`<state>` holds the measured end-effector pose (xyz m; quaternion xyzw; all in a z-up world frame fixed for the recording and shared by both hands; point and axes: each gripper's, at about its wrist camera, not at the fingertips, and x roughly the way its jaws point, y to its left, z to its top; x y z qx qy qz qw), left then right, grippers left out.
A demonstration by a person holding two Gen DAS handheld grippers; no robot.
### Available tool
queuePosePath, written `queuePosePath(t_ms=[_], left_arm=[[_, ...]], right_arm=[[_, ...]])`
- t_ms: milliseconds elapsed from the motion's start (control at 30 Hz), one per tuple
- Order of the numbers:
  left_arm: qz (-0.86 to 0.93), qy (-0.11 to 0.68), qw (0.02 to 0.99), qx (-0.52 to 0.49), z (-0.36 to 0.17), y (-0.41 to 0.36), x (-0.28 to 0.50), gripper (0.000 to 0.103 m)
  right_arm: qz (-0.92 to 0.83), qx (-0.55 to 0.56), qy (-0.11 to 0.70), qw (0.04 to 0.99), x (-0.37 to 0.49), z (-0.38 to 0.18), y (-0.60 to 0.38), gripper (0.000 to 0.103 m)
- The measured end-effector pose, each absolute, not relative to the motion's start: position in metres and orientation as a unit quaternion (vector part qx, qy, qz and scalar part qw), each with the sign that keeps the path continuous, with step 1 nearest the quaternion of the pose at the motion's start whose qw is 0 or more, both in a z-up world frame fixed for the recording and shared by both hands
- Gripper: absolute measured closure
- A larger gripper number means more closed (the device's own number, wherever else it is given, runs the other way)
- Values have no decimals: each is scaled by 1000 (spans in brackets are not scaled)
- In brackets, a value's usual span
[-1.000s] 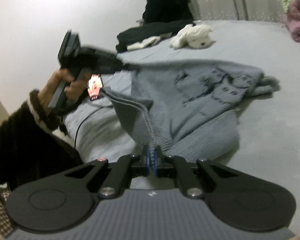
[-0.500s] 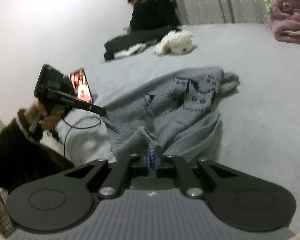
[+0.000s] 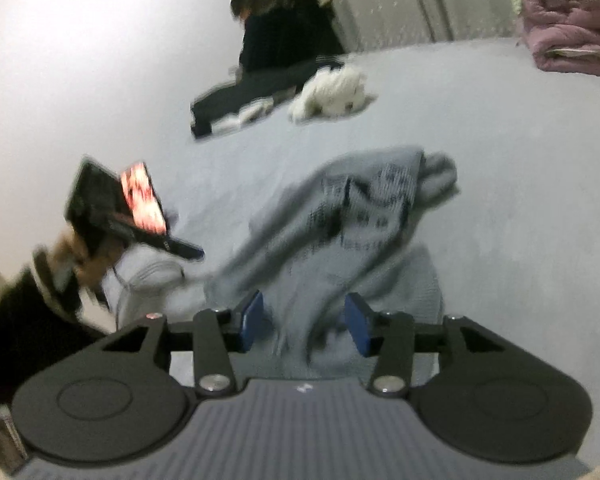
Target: Fold clothes
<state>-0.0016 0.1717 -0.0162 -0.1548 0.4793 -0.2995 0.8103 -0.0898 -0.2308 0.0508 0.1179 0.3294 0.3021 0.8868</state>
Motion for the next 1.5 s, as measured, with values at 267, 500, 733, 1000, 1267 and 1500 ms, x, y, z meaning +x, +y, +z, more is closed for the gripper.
queuePosePath(t_ms=[267, 500, 733, 1000, 1267, 1500], left_arm=[[-181, 483, 822, -242, -32, 164, 49, 53], [-115, 461, 830, -292, -48, 156, 74, 58], [-112, 447, 836, -297, -50, 143, 84, 61], [-114, 435, 849, -279, -56, 129, 81, 75], [-74, 399, 898, -171, -47, 100, 68, 97], [-20, 324, 939, -116, -21, 100, 65, 98]], right_arm=[[194, 228, 354, 886, -20, 19, -244, 53], [94, 347, 366, 858, 39, -18, -258, 53], [62, 418, 340, 840, 54, -41, -260, 58], [42, 397, 328, 856, 68, -45, -245, 83], [6, 312, 314, 897, 69, -33, -228, 101], [-16, 241, 262, 934, 62, -2, -225, 101]])
